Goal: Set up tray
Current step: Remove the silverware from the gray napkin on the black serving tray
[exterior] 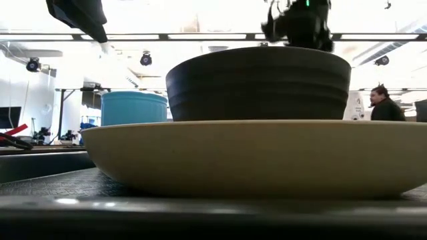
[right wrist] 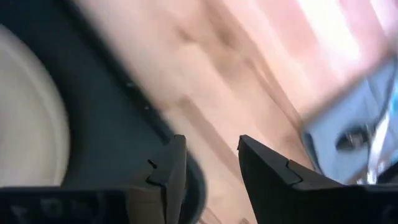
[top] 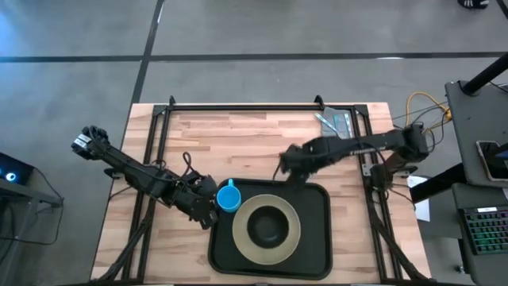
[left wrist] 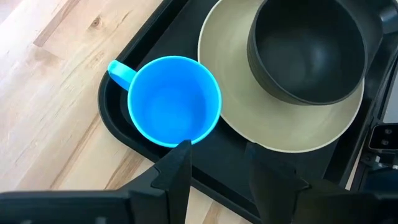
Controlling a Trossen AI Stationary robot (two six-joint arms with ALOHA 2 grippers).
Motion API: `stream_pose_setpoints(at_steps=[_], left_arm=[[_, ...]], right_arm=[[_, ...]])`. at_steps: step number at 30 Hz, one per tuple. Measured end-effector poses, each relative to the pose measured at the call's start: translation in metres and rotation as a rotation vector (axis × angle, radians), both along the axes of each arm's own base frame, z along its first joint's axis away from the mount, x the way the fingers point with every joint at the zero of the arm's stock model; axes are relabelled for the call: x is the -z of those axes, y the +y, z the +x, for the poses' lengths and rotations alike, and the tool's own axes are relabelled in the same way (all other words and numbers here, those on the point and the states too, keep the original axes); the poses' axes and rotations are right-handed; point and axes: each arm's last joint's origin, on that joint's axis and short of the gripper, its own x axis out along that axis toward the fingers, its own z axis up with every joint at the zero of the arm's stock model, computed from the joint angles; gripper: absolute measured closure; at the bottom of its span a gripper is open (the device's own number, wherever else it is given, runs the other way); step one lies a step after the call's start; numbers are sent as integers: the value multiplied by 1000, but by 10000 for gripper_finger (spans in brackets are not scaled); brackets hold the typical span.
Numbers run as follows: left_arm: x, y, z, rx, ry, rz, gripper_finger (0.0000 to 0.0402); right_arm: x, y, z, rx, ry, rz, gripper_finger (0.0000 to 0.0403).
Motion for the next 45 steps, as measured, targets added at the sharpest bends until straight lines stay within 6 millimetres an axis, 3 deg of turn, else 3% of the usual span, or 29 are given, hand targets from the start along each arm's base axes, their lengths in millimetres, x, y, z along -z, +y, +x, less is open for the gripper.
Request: stream_pose_setpoints(at_steps=[4,8,16,23,33,38,45], left_arm=[[0,0,0,0,2,1,271],[0,1,0,-2,2,1,271],[0,6,3,-26,2,1,271],[0,17,7,-71,2,1,271],[0,23,10,-126,0,-19,271],[1,28,12,-165,-1,-30,271],[1,35,14,-217,-5,-45,271]], right_arm=[[15,-22,-16,118,47,9,273],[21,-30,-29,144,72,14,278],[25,-47,-35,207,77,38,281],[24,-102,-44,295,38,48,290],[31,-204,-94,540,17,31,303],[45,-230,-110,568,72,55,301],[59,-243,-112,545,99,68,305]])
